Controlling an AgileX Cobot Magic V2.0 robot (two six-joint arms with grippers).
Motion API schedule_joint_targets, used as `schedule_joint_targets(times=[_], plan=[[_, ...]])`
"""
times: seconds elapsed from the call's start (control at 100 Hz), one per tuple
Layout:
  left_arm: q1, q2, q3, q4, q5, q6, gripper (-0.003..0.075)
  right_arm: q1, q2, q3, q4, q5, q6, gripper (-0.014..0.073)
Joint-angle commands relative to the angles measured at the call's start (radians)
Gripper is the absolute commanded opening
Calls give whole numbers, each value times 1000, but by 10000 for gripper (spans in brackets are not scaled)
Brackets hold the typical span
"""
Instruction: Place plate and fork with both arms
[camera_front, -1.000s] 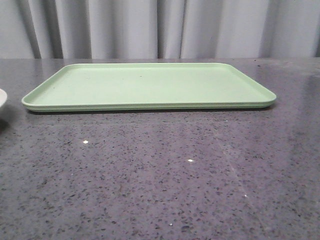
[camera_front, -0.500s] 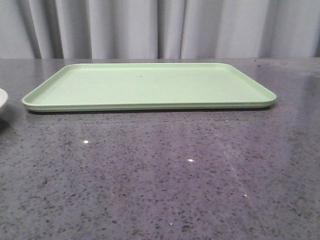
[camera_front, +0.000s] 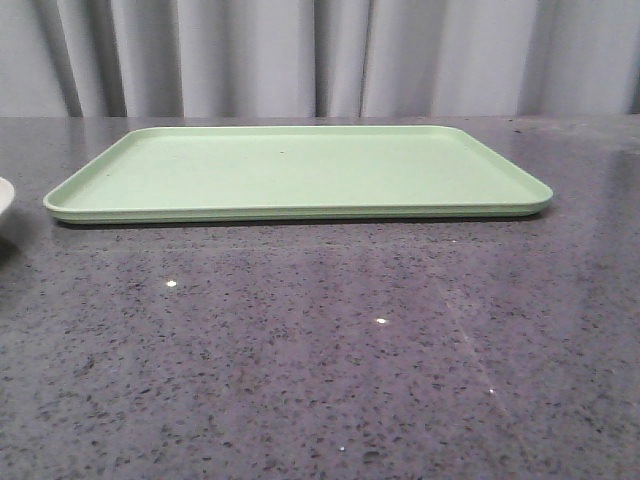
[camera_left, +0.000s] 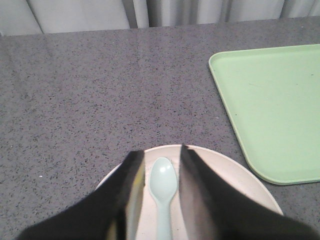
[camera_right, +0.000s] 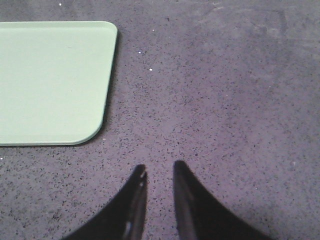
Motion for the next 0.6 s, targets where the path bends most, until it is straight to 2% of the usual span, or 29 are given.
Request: schedule_joint_targets(times=[0.0, 0.07, 0.17, 0.43, 0.59], plan=[[-8, 6, -38, -4, -70, -8, 351, 2, 10, -37, 0, -59, -4, 342], [-8, 6, -38, -4, -81, -8, 417, 2, 10, -37, 0, -53, -4, 432], [-8, 6, -38, -4, -97, -8, 429, 2, 10, -37, 0, -38, -4, 496], [-8, 6, -38, 0, -107, -8, 429, 2, 10, -34, 0, -34, -4, 500], [-6, 10, -75, 12, 5, -8, 429, 2, 10, -34, 0, -31, -4, 500]])
